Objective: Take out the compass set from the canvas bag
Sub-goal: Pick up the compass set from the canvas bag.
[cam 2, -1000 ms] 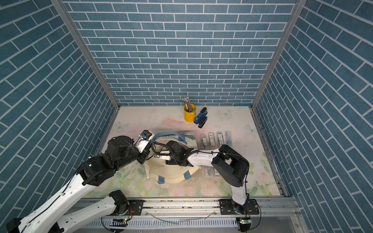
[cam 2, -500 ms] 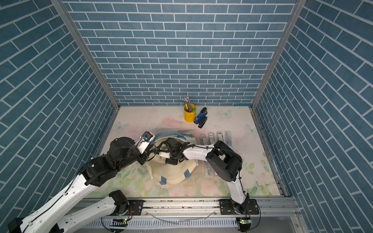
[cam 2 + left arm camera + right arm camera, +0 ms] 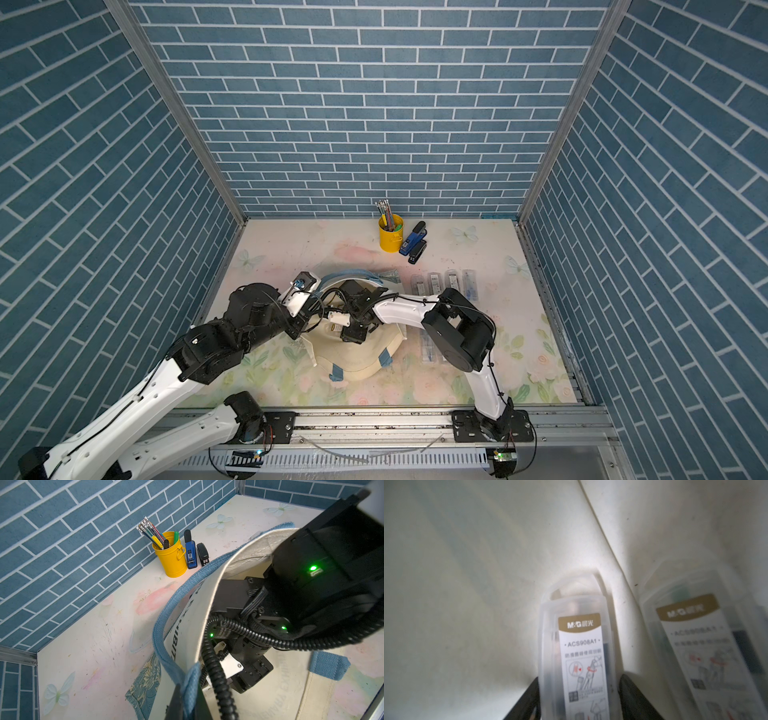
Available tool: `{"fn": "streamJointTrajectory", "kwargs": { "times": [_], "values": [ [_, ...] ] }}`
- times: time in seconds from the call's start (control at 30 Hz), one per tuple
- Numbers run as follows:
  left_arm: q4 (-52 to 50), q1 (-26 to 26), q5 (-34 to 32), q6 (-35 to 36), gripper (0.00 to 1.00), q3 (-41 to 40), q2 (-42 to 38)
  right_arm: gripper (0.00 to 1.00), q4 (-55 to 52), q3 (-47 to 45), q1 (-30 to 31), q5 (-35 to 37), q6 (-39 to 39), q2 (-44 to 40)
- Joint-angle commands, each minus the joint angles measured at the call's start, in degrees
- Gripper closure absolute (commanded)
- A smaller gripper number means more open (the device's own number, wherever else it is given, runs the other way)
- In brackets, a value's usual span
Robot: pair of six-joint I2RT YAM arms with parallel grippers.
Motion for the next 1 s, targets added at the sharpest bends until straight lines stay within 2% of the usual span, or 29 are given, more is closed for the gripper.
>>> {"fn": "streamJointTrajectory", "kwargs": {
  "times": [0.0,0.13,0.5,0.97],
  "values": [
    [3.45,-0.3,1.76,0.35,1.0,-0.44,-0.58,0.35,-4.71,3.46,-0.57,-2.3,2.65,3.43],
    [3.58,-0.3,1.46,0.44,1.0,-0.87,-0.71,0.35,-6.21,4.86,-0.68,-2.98,2.74,4.24],
    [3.72,-0.32,0.83,0.61,1.0,-1.14,-0.76,0.56,-6.92,3.74,-0.67,-4.7,3.55,0.07],
    [4.33,-0.3,0.2,0.18,1.0,-1.36,-0.81,0.66,-4.2,-4.55,-0.16,2.1,6.15,-10.65]
  ]
}}
